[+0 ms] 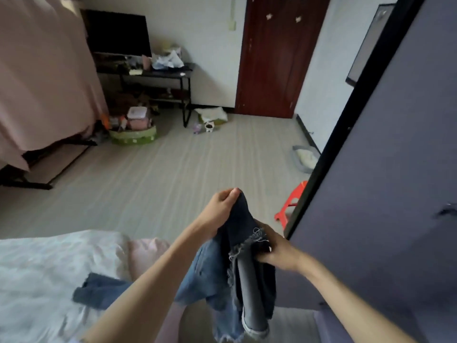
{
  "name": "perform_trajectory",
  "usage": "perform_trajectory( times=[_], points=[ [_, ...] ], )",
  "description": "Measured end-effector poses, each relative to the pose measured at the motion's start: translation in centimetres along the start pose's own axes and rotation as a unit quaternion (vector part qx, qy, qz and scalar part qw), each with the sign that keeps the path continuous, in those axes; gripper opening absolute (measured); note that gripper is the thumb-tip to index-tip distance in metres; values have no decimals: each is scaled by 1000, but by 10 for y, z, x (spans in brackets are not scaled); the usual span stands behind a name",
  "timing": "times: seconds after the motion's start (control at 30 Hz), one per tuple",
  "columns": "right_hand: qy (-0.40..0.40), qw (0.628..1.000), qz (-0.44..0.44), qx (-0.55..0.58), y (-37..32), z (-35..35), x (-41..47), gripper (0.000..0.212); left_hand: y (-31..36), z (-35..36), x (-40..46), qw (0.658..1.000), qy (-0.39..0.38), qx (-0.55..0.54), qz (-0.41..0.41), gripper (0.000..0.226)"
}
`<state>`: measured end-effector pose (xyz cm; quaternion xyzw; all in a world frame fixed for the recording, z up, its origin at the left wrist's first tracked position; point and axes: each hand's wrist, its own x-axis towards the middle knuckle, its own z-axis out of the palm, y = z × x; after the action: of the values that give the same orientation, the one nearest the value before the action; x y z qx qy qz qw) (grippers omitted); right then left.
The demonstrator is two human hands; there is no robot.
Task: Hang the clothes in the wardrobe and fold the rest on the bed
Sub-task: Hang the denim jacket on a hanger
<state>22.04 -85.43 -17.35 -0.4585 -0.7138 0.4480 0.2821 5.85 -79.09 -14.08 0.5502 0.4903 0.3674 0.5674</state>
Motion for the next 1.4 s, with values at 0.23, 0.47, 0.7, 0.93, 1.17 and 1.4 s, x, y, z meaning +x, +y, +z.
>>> perform_trajectory(
  times=[0.23, 0.47, 0.7, 0.93, 1.17, 1.4],
  points=[
    [280, 949, -4, -144, -7, -22, -16, 19, 15, 28, 15, 994, -96, -50, -4, 32],
    [408, 892, 131, -145, -27, -51, -46, 19, 12, 51, 23, 953, -74, 216, 199, 13],
    [469, 851, 183, -147, -60, -63, -80, 39, 3, 111, -22, 866, -202, 354, 292, 36],
    [552, 775, 201, -233, -62, -72, -157, 15, 7, 167, -27, 843, -82, 347, 403, 18],
    [555, 649, 286, -435, -38, -76, -239, 42, 29, 206, -28, 828, -147, 318, 439, 25],
    [610, 601, 429, -288, -3, -90, -296, 7, 67, 255, -19, 885, -175, 203, 381, 38]
  ],
)
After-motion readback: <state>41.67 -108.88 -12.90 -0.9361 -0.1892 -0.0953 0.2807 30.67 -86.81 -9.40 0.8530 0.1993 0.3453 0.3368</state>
